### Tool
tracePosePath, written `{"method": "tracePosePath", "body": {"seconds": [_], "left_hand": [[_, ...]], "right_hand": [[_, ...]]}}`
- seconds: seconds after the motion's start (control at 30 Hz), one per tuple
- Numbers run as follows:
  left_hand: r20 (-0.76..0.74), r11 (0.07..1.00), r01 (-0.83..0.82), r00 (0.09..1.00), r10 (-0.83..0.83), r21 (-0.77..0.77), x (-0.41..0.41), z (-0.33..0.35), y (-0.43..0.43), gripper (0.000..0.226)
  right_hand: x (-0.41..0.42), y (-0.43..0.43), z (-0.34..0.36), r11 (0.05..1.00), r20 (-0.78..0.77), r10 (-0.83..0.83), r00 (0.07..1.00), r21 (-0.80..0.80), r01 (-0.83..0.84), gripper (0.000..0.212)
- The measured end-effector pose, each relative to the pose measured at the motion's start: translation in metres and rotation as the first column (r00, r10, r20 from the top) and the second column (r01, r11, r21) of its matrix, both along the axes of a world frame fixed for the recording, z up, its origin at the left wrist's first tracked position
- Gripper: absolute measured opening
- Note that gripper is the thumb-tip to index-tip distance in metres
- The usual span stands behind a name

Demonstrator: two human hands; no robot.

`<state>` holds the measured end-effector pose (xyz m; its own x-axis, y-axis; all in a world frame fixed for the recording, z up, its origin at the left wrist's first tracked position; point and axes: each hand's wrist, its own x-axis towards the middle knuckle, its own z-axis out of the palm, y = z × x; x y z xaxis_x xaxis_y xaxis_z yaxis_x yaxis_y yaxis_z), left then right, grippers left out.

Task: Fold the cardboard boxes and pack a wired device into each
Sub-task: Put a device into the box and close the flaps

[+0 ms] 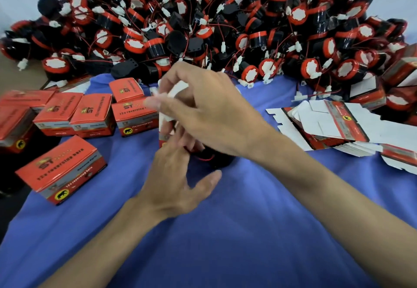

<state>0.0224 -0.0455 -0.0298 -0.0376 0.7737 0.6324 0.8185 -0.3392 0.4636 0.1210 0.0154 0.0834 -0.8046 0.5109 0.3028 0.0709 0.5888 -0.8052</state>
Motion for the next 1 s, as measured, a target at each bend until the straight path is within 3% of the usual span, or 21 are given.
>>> {"method": "tracePosePath", "body": {"seconds": [0.1, 0.4, 0.53, 0.63, 0.77, 0.87, 1.0], "left_hand": [[0.176, 0.993, 0.051, 0.984, -0.032, -0.106, 0.002, 0.002, 0.004, 0.025], [0.289, 0.978, 0.100, 0.956, -0.043, -0.183, -0.003, -0.003, 0.013, 0.050], [0.426, 0.960, 0.168, 0.903, -0.059, -0.222, -0.005, -0.002, 0.012, 0.062], [0.480, 0.937, 0.249, 0.871, -0.106, -0.246, -0.011, 0.001, 0.010, 0.068], [0.460, 0.922, 0.291, 0.876, -0.148, -0.257, -0.013, 0.003, 0.010, 0.087], [0.414, 0.928, 0.254, 0.902, -0.125, -0.273, -0.012, 0.004, 0.007, 0.097], [0.207, 0.962, 0.179, 0.969, -0.136, -0.207, -0.014, 0.002, 0.006, 0.074]], "right_hand": [[-0.006, -0.004, -0.008, 0.997, -0.066, 0.034, 0.997, -0.068, -0.038, 0.020], [-0.005, 0.000, -0.006, 0.901, -0.390, -0.074, 0.918, -0.421, -0.107, 0.022], [0.005, 0.011, -0.021, 0.954, -0.480, -0.069, 0.874, -0.287, -0.082, 0.023], [0.026, 0.026, -0.047, 0.994, -0.453, -0.088, 0.887, -0.101, 0.047, 0.021], [0.052, 0.041, -0.090, 0.951, -0.321, -0.272, 0.907, 0.056, 0.305, 0.020], [0.056, 0.046, -0.110, 0.920, -0.199, -0.327, 0.924, 0.156, 0.359, 0.013], [0.055, 0.042, -0.111, 0.928, -0.198, -0.254, 0.947, 0.227, 0.296, 0.015]]}}
